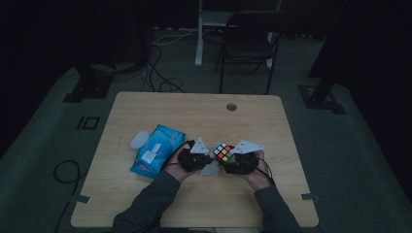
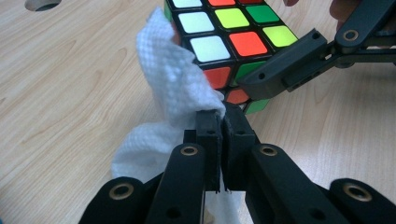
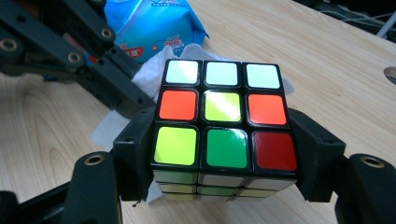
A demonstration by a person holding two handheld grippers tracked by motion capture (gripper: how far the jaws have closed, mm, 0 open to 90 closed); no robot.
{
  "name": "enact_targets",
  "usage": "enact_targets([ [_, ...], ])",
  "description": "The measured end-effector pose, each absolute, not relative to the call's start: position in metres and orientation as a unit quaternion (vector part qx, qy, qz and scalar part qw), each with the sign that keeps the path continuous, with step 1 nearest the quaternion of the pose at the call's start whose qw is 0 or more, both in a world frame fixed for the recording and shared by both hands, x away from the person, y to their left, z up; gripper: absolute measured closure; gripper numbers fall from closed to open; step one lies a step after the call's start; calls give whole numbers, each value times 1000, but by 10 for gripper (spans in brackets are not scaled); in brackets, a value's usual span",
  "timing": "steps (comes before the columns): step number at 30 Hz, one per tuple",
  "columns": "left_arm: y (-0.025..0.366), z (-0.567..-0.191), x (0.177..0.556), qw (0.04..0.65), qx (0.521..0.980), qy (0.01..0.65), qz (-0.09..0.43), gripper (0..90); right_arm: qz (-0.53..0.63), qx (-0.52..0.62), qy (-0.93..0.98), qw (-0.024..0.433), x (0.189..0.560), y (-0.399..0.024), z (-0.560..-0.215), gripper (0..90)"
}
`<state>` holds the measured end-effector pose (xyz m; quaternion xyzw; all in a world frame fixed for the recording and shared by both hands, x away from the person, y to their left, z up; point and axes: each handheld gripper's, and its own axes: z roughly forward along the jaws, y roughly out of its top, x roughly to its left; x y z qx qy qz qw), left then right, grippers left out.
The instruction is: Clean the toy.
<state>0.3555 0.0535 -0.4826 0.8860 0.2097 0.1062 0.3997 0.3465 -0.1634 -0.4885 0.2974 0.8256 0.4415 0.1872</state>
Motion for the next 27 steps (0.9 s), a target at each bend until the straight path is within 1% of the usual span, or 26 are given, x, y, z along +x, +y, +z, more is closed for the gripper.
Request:
enact_targets([
  [13, 44, -488, 352, 404, 885, 208, 101, 882, 446, 333, 812, 178, 354, -158, -483, 338],
  [27, 30, -490, 345, 410, 888, 188, 92, 882, 451, 366, 796, 170, 360, -157, -485, 338],
])
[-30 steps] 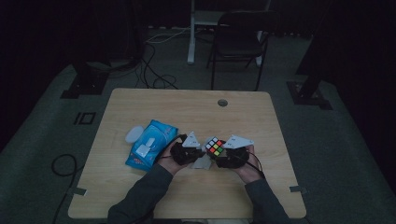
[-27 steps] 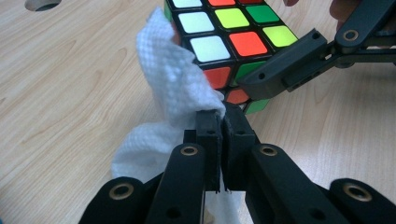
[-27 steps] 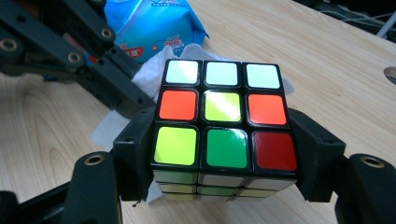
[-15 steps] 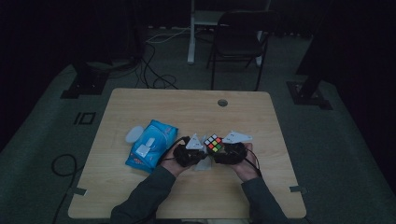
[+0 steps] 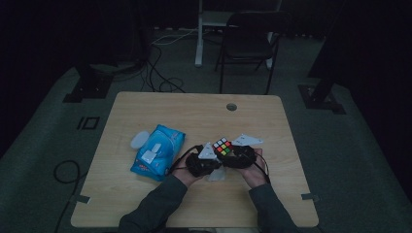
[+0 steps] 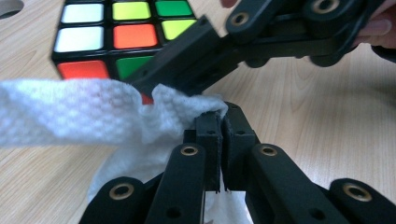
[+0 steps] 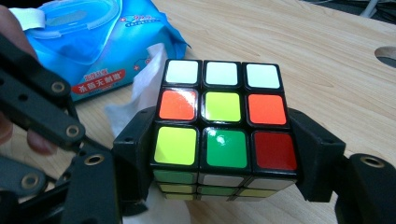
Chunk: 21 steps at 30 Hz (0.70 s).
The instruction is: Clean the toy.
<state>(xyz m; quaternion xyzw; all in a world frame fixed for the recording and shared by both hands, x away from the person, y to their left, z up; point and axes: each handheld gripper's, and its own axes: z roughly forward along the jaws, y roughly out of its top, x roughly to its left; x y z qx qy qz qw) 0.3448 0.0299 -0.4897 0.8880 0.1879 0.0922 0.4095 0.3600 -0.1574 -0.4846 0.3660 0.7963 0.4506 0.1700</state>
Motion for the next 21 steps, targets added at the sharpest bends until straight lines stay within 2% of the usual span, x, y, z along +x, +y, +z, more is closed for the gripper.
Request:
enact_targets([
  [21, 24, -495, 347, 432, 866, 220, 119, 882, 451, 443, 759, 155, 370, -156, -486, 338],
])
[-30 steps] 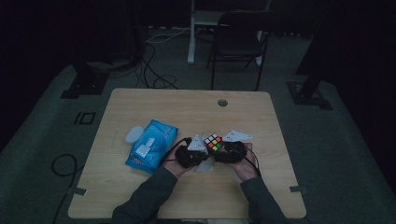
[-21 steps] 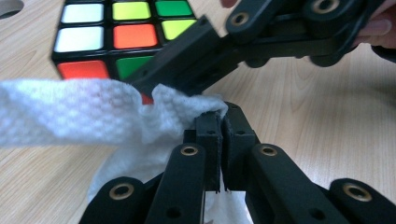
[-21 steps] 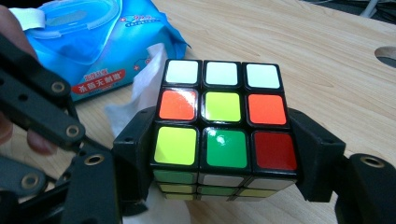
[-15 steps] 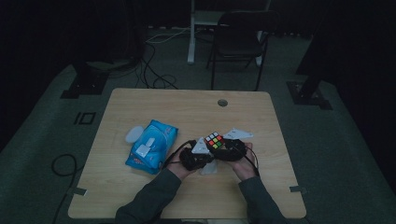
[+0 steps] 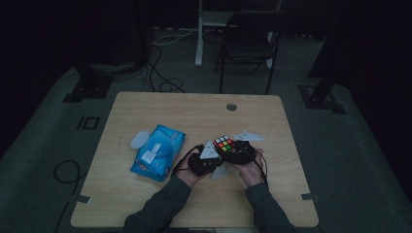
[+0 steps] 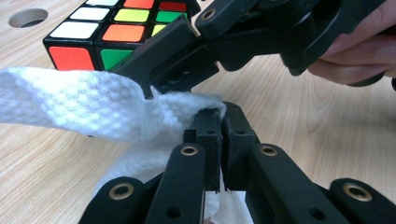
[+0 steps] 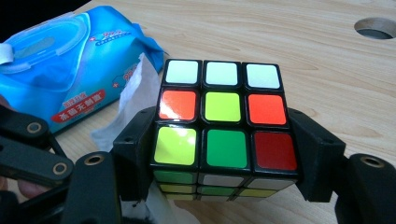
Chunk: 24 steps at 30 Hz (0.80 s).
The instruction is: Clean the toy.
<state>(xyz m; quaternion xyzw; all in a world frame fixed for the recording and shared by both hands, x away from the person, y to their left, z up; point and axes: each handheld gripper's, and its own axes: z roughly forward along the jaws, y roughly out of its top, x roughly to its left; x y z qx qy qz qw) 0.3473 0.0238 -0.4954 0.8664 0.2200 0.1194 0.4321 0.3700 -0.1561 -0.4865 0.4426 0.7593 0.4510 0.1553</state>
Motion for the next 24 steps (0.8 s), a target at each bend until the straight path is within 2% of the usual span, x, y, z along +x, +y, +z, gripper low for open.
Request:
enact_targets([
  [6, 21, -497, 349, 436, 858, 237, 136, 881, 446, 456, 752, 165, 373, -153, -485, 338],
  [24, 11, -498, 354, 438, 858, 233, 133, 882, 455, 469, 743, 144, 379, -151, -487, 338],
])
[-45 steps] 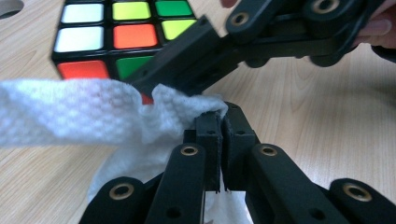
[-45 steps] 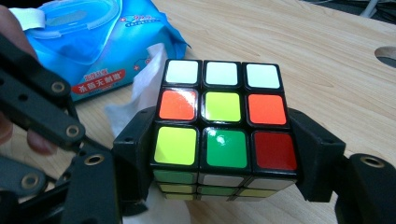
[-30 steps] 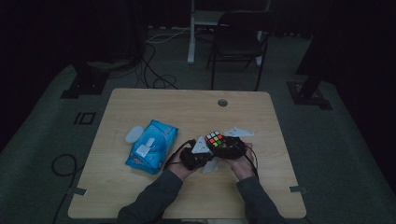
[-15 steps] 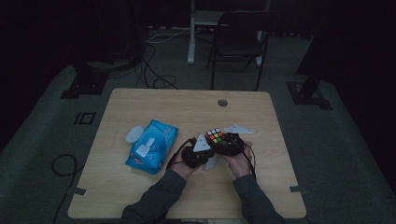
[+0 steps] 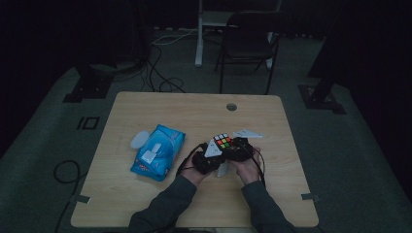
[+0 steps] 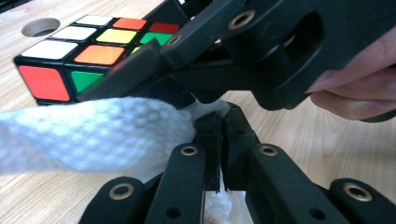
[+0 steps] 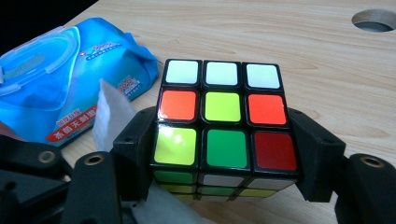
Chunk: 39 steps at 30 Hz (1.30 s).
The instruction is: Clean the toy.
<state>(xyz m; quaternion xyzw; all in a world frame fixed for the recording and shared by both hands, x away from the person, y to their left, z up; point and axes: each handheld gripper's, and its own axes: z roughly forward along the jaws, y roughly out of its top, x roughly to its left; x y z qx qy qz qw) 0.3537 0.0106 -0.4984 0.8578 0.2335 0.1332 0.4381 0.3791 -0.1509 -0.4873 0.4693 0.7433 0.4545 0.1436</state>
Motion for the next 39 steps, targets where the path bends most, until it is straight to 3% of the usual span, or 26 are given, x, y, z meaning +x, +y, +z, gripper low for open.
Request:
enact_targets([
  [39, 7, -504, 357, 463, 844, 238, 126, 882, 475, 472, 736, 101, 377, -152, -489, 338],
])
